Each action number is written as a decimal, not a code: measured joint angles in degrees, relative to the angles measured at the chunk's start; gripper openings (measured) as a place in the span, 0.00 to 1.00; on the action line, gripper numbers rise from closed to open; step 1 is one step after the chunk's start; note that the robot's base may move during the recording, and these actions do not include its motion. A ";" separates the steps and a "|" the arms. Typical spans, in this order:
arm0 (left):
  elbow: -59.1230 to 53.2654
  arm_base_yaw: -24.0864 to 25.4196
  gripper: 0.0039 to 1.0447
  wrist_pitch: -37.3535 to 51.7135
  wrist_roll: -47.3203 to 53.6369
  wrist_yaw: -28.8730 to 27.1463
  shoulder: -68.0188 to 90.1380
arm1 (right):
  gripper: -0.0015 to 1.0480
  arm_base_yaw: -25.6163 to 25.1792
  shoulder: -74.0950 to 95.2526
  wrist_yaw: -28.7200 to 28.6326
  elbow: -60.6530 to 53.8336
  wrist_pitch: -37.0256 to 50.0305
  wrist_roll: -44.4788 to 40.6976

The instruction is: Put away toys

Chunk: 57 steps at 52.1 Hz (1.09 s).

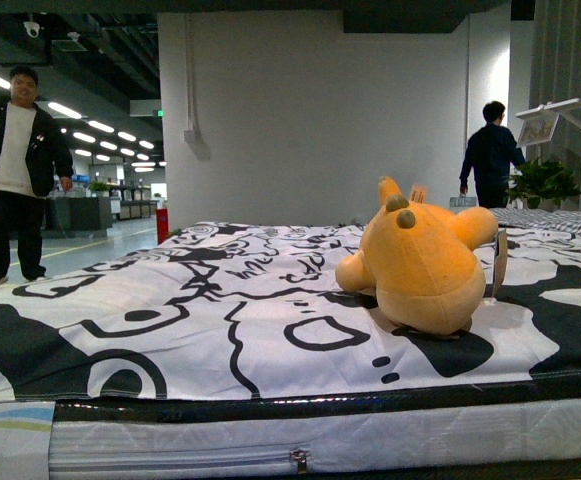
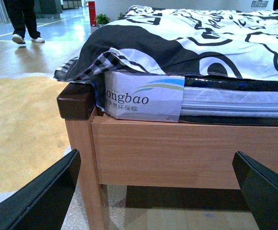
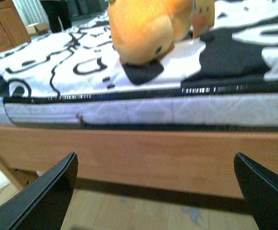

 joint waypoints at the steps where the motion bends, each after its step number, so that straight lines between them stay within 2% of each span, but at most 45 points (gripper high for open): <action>1: 0.00 0.00 0.94 0.00 0.00 -0.02 0.00 | 0.94 0.98 2.78 1.22 1.84 1.92 0.24; 9: 0.00 0.00 0.94 0.00 0.00 -0.02 0.00 | 0.94 13.62 21.90 12.63 19.19 9.29 0.46; 16: 0.00 0.00 0.94 0.00 0.00 -0.02 0.00 | 0.94 27.28 36.54 24.61 36.06 9.14 -4.70; 20: 0.00 0.00 0.94 0.00 0.00 -0.02 0.00 | 0.94 31.56 43.78 28.61 43.65 7.65 -6.73; 25: 0.00 0.00 0.94 0.00 0.00 0.00 0.00 | 0.94 33.27 50.64 32.09 50.42 6.14 -7.37; 36: 0.00 0.00 0.94 0.00 0.00 -0.02 0.00 | 0.94 32.41 62.79 38.16 61.68 1.73 -7.13; 57: 0.00 0.00 0.94 0.00 0.00 -0.02 0.00 | 0.94 30.49 76.00 43.67 71.28 0.24 -8.72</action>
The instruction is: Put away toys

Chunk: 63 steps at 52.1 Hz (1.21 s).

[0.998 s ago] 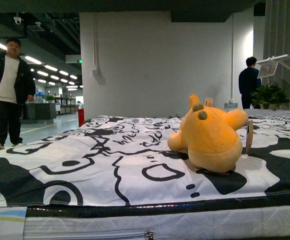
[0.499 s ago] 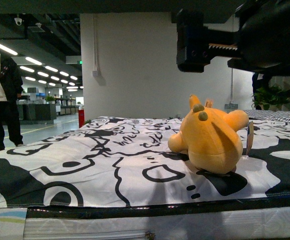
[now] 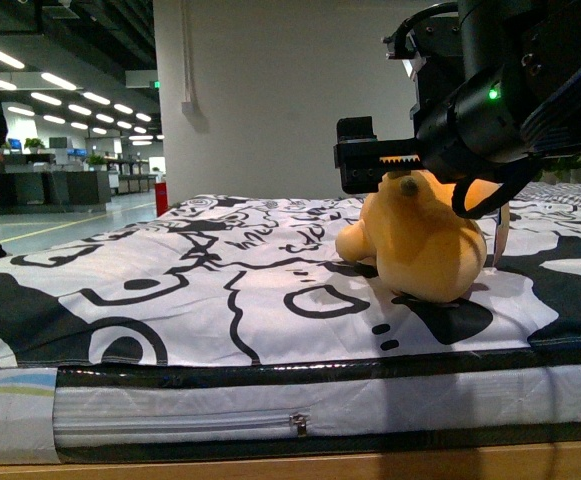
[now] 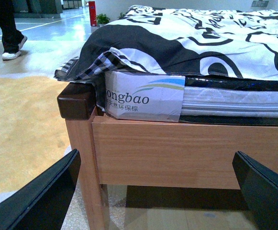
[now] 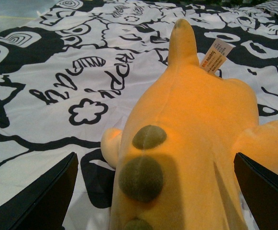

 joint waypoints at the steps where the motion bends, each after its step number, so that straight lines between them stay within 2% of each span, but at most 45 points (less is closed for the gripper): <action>1: 0.00 0.00 0.94 0.00 0.00 0.00 0.00 | 0.94 0.00 0.37 0.20 0.28 0.00 -0.11; 14: 0.00 0.00 0.94 0.00 0.00 0.00 0.00 | 0.94 -0.55 5.14 4.13 1.64 1.55 -4.50; 28: 0.00 0.00 0.94 0.00 0.00 0.02 0.00 | 0.93 -1.95 5.51 3.13 -5.33 5.79 -5.31; 31: 0.00 0.00 0.94 0.00 0.00 0.02 0.00 | 0.87 -1.88 5.46 3.37 -6.56 6.95 -5.31; 35: 0.00 0.00 0.94 0.00 0.00 0.00 0.00 | 0.72 -1.51 4.90 3.32 -7.58 8.09 -5.51; 47: 0.00 0.00 0.94 0.00 0.00 0.00 0.00 | 0.46 -0.74 2.38 1.60 -7.80 8.20 -5.57; 59: 0.00 0.00 0.94 0.00 0.00 0.00 0.00 | 0.20 -0.81 -5.86 -5.66 -7.72 6.05 -2.10; 63: 0.00 0.00 0.94 0.00 0.00 0.00 0.00 | 0.14 -1.75 -9.88 -8.63 -7.74 5.27 -0.37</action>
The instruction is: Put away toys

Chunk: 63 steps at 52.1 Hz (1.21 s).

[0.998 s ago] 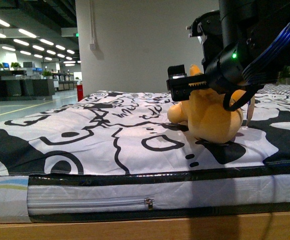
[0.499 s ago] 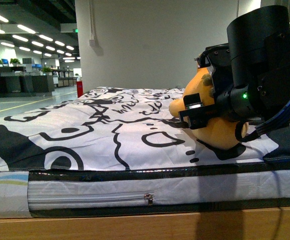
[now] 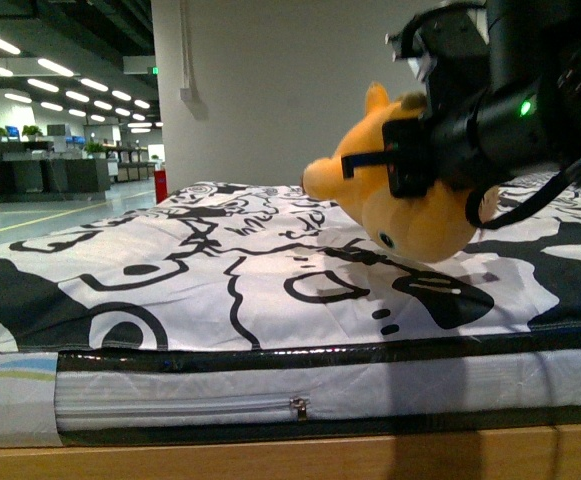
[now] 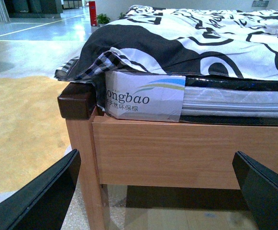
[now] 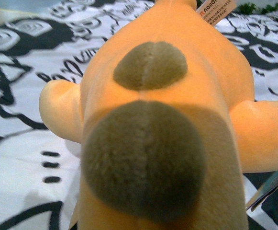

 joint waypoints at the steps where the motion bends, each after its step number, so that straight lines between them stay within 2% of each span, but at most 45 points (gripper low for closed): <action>1: 0.00 0.00 0.94 0.00 0.00 0.00 0.00 | 0.12 -0.44 -1.49 -1.05 -0.02 -0.28 0.42; 8: 0.00 0.00 0.94 0.00 0.00 0.00 0.00 | 0.09 -4.09 -10.78 -6.88 -2.58 -1.16 3.63; 29: 0.00 0.00 0.94 0.00 0.00 0.02 0.00 | 0.09 -23.56 -41.64 -35.95 -27.06 -2.03 13.35; 39: 0.00 0.00 0.94 0.00 0.00 0.00 0.00 | 0.09 -33.24 -55.67 -44.63 -41.27 1.29 16.96; 44: 0.00 0.00 0.94 0.00 0.00 0.00 0.00 | 0.09 -36.15 -64.37 -47.10 -50.34 0.72 19.34; 50: 0.00 0.00 0.94 0.00 0.00 0.02 0.00 | 0.09 -35.89 -73.11 -47.25 -57.77 -3.48 20.39; 63: 0.00 0.00 0.94 0.00 0.00 0.00 0.00 | 0.09 -28.39 -82.71 -37.70 -67.69 -3.52 17.00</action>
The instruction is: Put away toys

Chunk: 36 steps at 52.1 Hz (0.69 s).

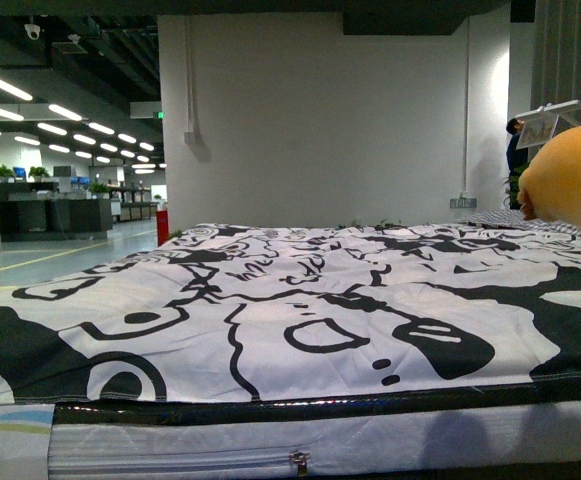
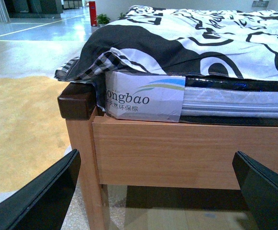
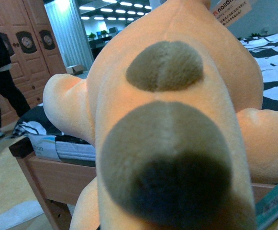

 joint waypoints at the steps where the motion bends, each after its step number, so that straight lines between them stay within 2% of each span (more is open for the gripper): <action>1: 0.00 0.00 0.94 0.00 0.00 0.00 0.00 | 0.09 0.59 -0.59 0.85 -0.76 -0.13 -0.72; 19: 0.00 0.00 0.94 0.00 0.00 0.02 0.00 | 0.08 3.58 -5.29 5.53 -6.29 -3.80 -6.23; 32: 0.00 0.00 0.94 0.00 0.00 0.02 0.00 | 0.08 11.85 -7.65 15.21 -7.76 -6.19 -7.50; 36: 0.00 0.00 0.94 0.00 0.00 0.00 0.00 | 0.08 13.07 -7.87 15.54 -7.76 -6.19 -7.78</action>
